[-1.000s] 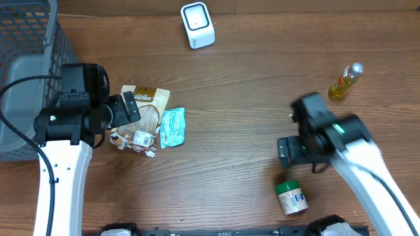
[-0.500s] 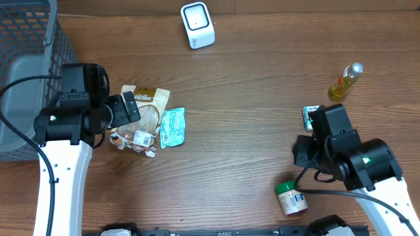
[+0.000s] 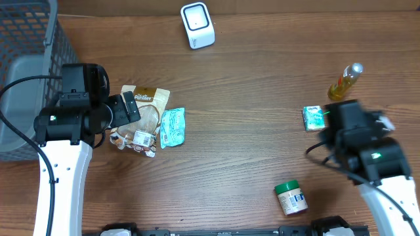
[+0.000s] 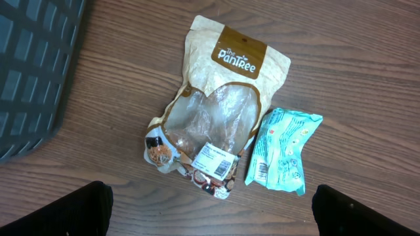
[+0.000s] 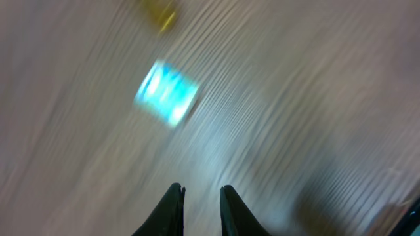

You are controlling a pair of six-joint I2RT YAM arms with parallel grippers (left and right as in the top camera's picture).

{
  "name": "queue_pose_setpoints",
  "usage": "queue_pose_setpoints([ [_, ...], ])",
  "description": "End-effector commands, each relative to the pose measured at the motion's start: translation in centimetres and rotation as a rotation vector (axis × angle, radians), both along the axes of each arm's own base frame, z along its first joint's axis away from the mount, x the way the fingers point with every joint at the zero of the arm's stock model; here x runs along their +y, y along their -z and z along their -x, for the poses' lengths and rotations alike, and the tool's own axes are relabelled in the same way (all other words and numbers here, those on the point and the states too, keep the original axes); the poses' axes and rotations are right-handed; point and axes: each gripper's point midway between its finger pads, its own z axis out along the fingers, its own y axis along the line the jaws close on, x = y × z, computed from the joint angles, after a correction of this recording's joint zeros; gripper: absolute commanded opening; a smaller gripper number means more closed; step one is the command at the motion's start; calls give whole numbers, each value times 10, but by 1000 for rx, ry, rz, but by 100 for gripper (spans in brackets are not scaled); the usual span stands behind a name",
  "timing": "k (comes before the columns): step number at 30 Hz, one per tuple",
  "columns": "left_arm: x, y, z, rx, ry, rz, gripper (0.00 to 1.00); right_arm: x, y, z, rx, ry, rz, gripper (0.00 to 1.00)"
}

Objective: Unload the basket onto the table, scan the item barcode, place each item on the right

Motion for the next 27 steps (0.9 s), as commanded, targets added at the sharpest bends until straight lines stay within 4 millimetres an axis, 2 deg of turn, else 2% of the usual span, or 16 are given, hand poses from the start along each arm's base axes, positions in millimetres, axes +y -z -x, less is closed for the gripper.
queue_pose_setpoints([
  [1, -1, -3, -2, -9, 12, -10, 100, -69, -13, 15, -64, 314, 95, 17],
  [2, -1, -3, -2, -9, 12, -10, 99, -82, -14, 19, -76, 373, 92, 18],
  [3, -1, -3, -2, -9, 12, -10, 100, -93, -15, 22, -90, 427, 83, 23],
  [7, -1, -3, -2, -9, 12, -10, 100, -128, -15, 40, -140, 614, 35, 66],
  [9, -1, -3, -2, -9, 13, -14, 100, -142, -16, 49, -153, 684, 41, 75],
  [10, -1, -11, -7, -43, 14, -12, 100, -150, -15, 51, -174, 720, 20, 100],
  [15, -20, -15, -10, -58, 60, 91, 100, -154, -10, 46, -196, 735, -37, 100],
  [27, -20, -15, -11, -59, 58, 87, 99, -155, -4, 43, -173, 734, -48, 100],
])
